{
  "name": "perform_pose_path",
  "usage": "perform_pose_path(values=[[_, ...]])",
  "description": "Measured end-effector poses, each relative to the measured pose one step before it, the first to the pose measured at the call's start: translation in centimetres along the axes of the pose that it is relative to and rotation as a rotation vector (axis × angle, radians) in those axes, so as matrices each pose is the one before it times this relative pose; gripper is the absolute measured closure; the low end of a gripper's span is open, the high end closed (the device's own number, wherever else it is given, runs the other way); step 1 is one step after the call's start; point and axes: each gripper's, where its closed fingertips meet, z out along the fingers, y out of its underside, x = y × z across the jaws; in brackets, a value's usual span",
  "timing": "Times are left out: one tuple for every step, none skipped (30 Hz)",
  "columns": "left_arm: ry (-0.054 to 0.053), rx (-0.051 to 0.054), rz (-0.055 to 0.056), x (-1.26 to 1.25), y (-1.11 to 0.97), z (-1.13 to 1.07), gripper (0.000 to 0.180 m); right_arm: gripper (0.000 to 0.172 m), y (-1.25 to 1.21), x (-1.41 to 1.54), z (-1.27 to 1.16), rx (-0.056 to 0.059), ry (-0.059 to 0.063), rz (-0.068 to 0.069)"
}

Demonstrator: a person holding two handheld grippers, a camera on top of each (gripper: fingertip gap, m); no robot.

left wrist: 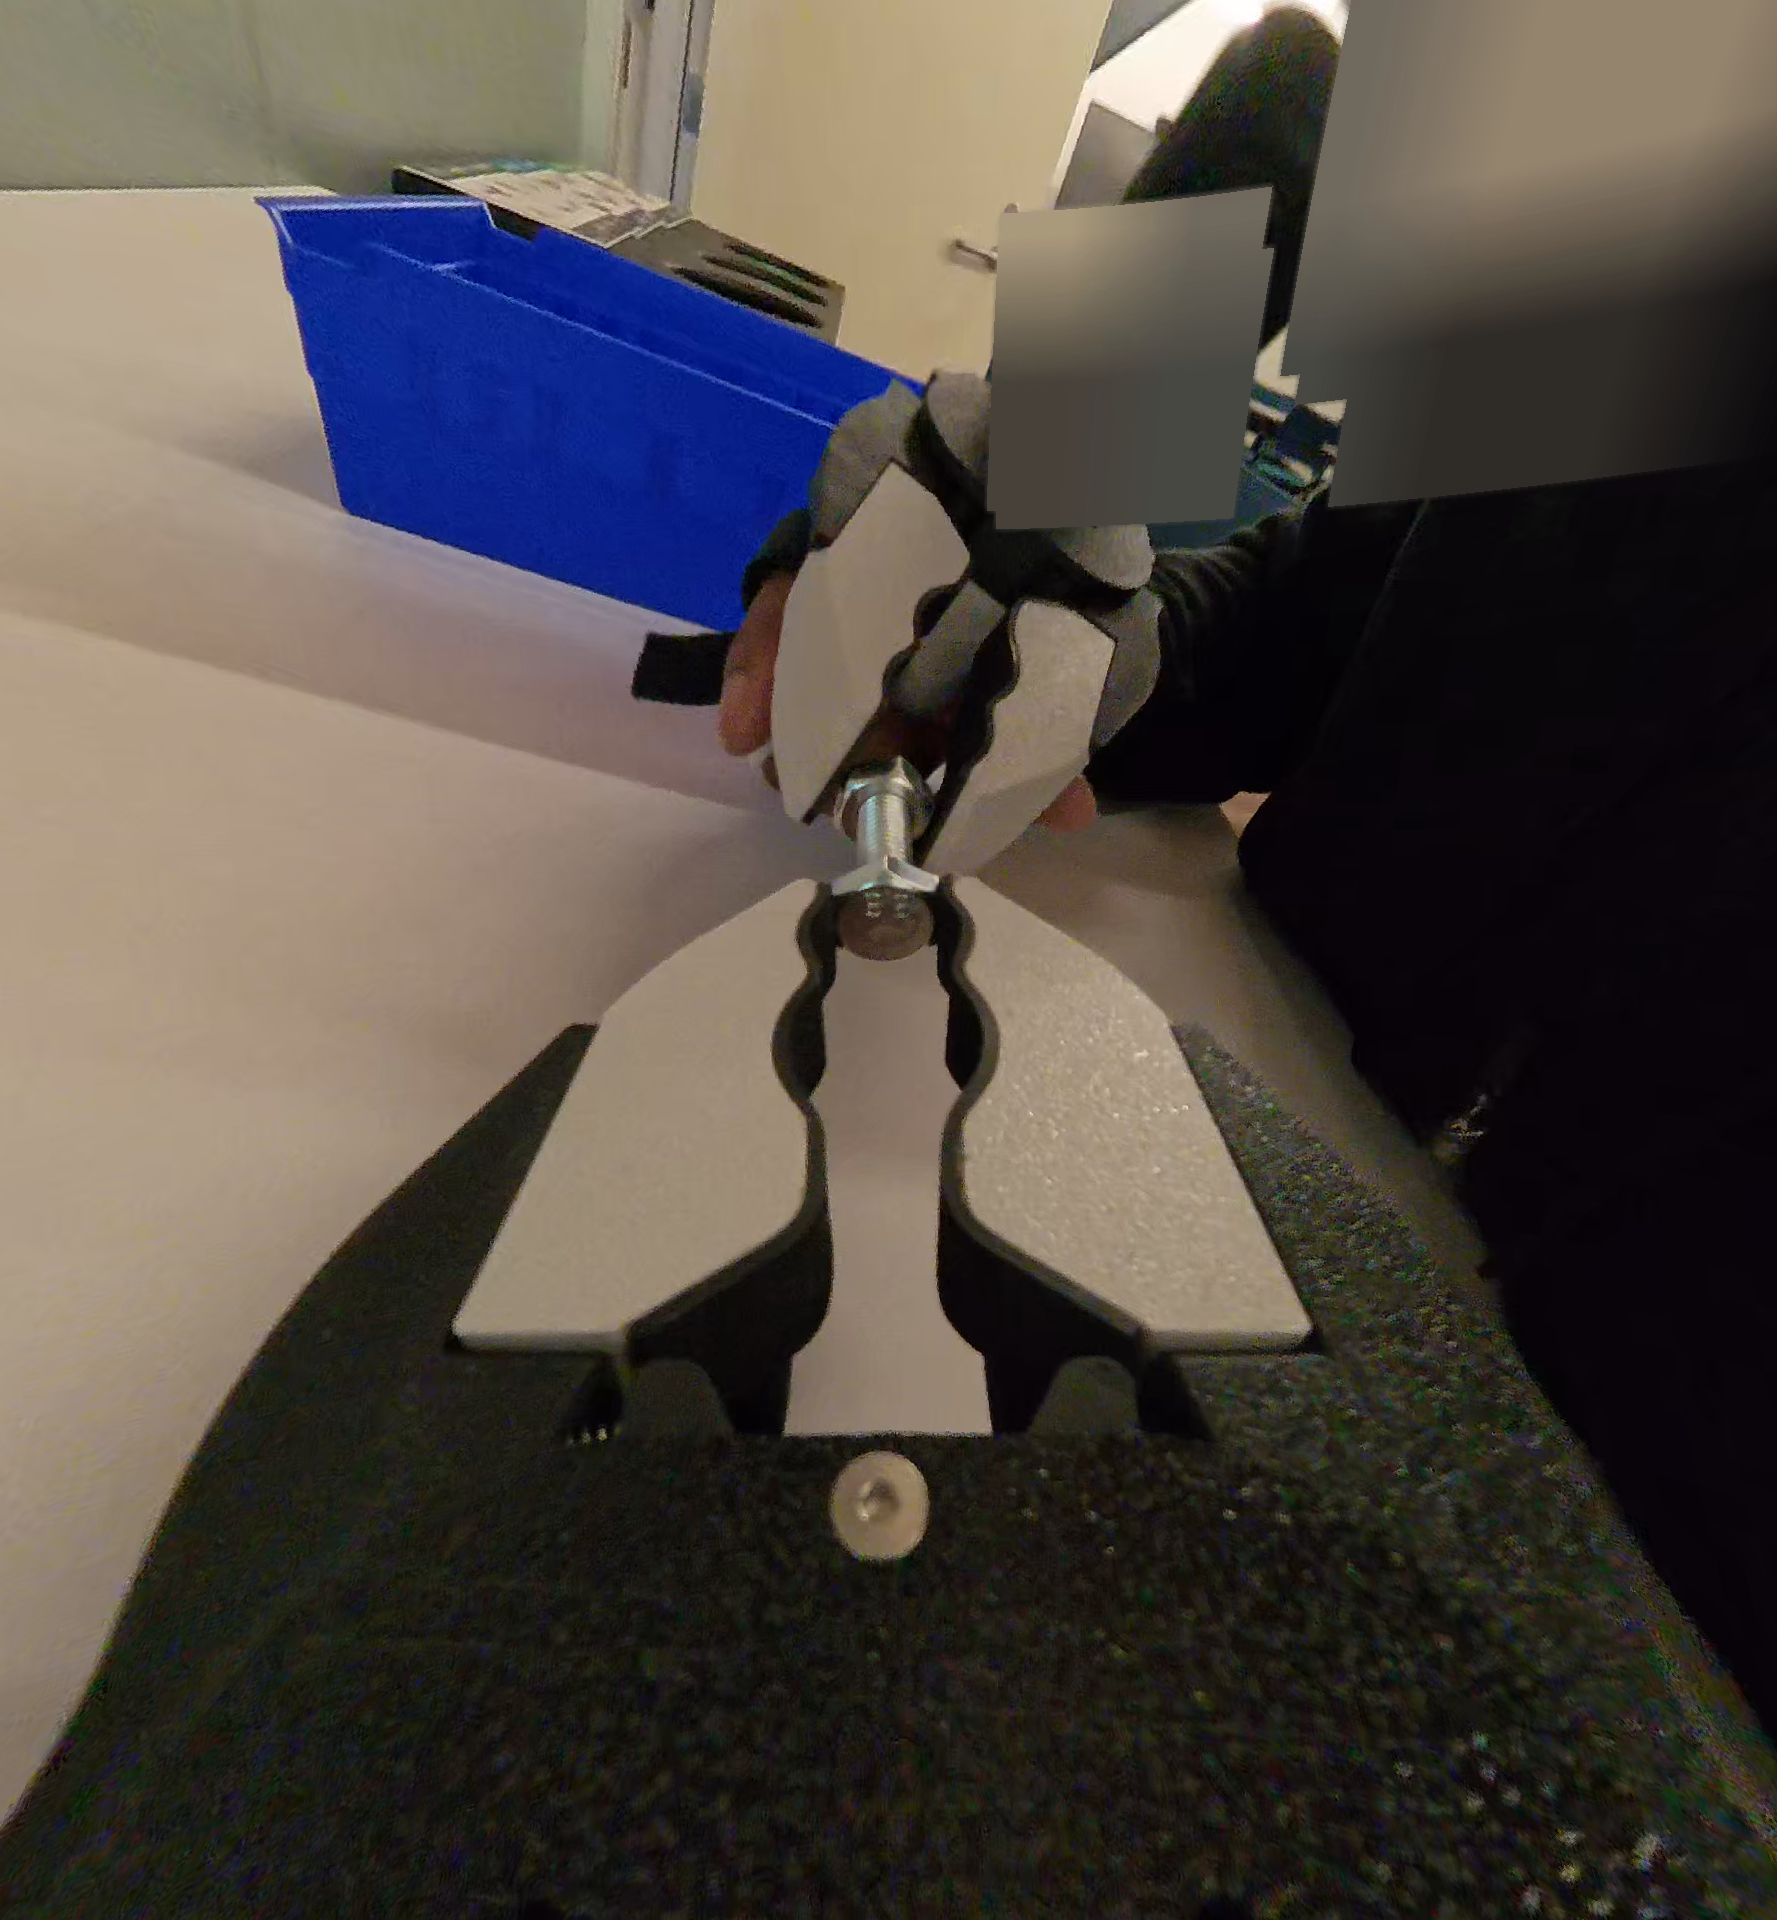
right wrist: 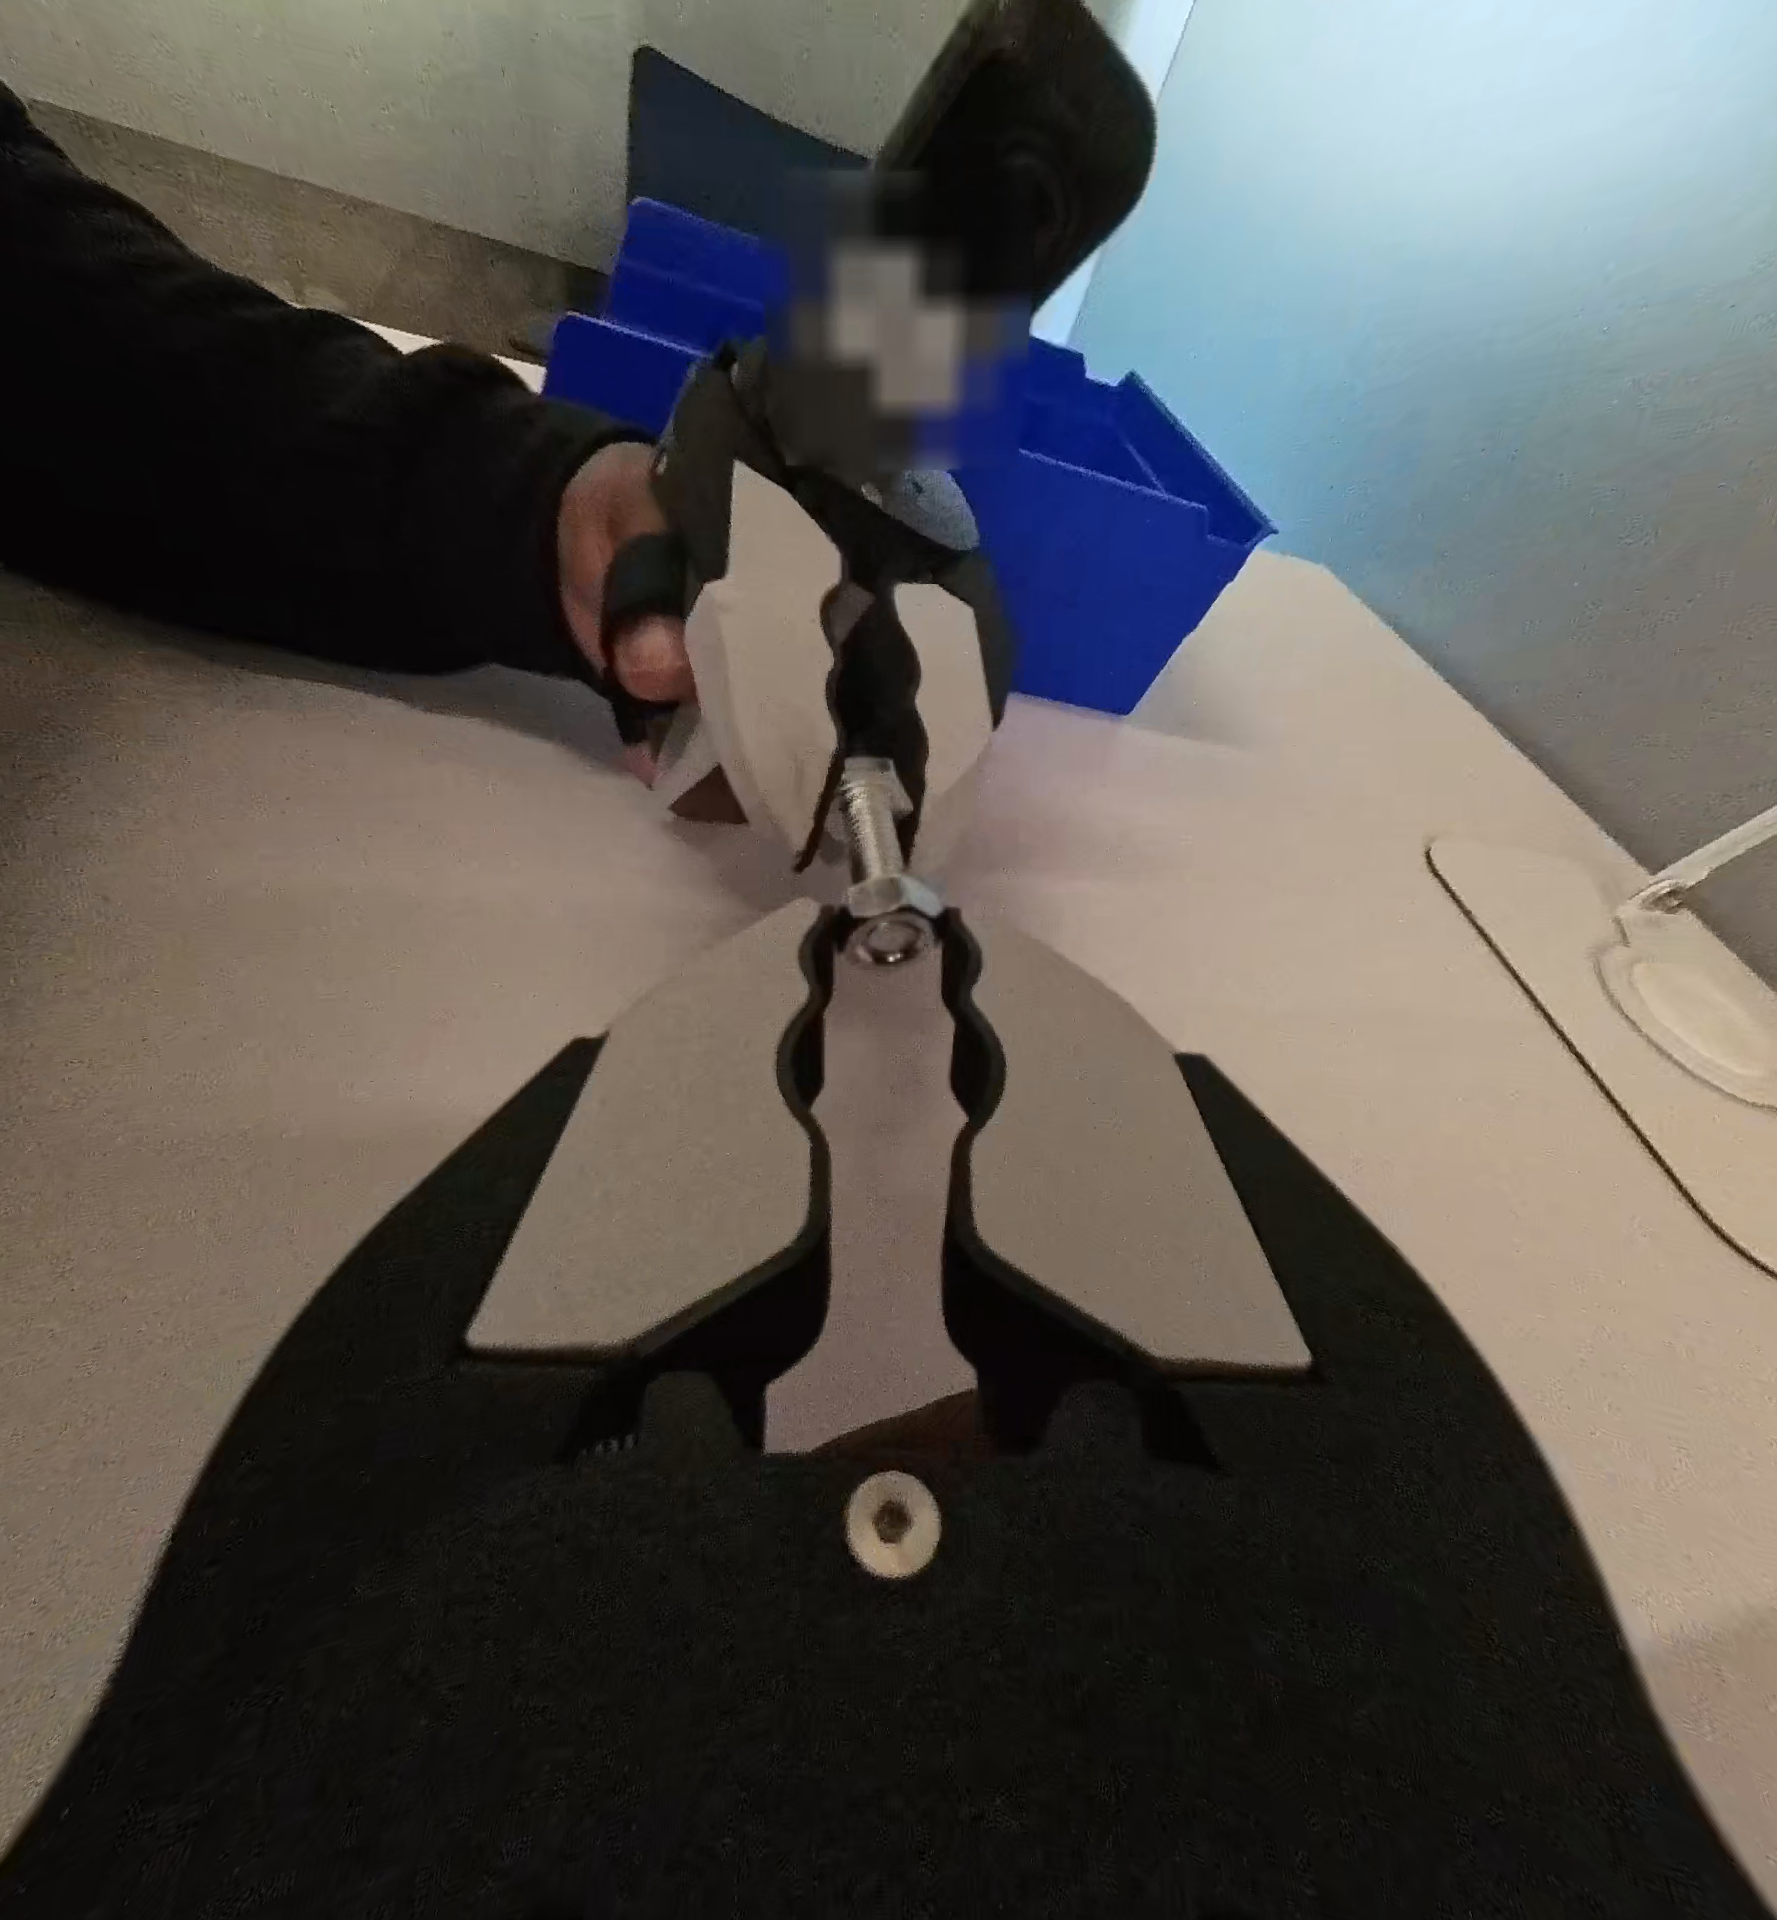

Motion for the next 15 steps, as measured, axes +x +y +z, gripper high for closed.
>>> perform_pose_path(values=[[-0.0123, -0.0115, 0.0195, -0.055, 0.127, 0.052, 0.163, 0.153, 0.149, -0.085, -0.012, -0.0105, -0.0219, 0.0342], [-0.0145, -0.0177, 0.0349, -0.056, 0.186, 0.052, 0.163, 0.153, 0.183, -0.15, -0.027, -0.0124, -0.0364, 0.0569], [-0.0235, -0.0253, 0.0565, -0.06, 0.281, 0.094, 0.163, 0.153, 0.256, -0.184, 0.015, -0.0179, -0.0484, 0.0901], [-0.0316, -0.0286, 0.0782, -0.087, 0.297, 0.096, 0.163, 0.153, 0.283, -0.263, 0.032, -0.0198, -0.0635, 0.1289], [-0.0245, -0.0279, 0.0858, 0.061, 0.291, 0.081, 0.163, 0.153, 0.307, -0.341, 0.031, -0.0193, -0.0783, 0.1626], [-0.0194, -0.0236, 0.0788, 0.11, 0.19, 0.088, 0.163, 0.153, 0.329, -0.323, 0.028, -0.0172, -0.085, 0.1733], [-0.0117, -0.0211, 0.0578, 0.144, 0.149, 0.125, 0.163, 0.152, 0.229, -0.229, -0.008, -0.008, -0.0792, 0.1404], [-0.0065, -0.0065, 0.0124, 0.017, 0.009, 0.09, 0.163, 0.152, -0.114, -0.041, -0.07, 0.0169, -0.0525, 0.0788], [0.0, 0.0102, -0.0342, -0.155, -0.127, 0.051, 0.163, 0.152, -0.51, -0.035, -0.124, 0.0404, -0.0267, 0.0184], [0.0047, 0.02, -0.0567, -0.234, -0.185, 0.001, 0.163, 0.146, -0.693, -0.054, -0.141, 0.0462, -0.0013, -0.0241], [0.0041, 0.0206, -0.0549, -0.248, -0.149, -0.066, 0.163, 0.139, -0.622, -0.088, -0.135, 0.0337, 0.0177, -0.0523], [0.0072, 0.0194, -0.0473, -0.203, -0.142, -0.144, 0.163, 0.133, -0.459, 0.029, -0.158, 0.019, 0.0367, -0.077], [0.0068, 0.0215, -0.0407, -0.171, -0.255, -0.222, 0.163, 0.129, -0.3, 0.201, -0.151, 0.0068, 0.0535, -0.1014], [0.0165, 0.0321, -0.0452, -0.028, -0.373, -0.259, 0.163, 0.125, -0.172, 0.319, -0.147, 0.0009, 0.0632, -0.1166], [0.0227, 0.0333, -0.0508, 0.039, -0.382, -0.209, 0.163, 0.126, -0.079, 0.267, -0.099, -0.0034, 0.0596, -0.1206]])
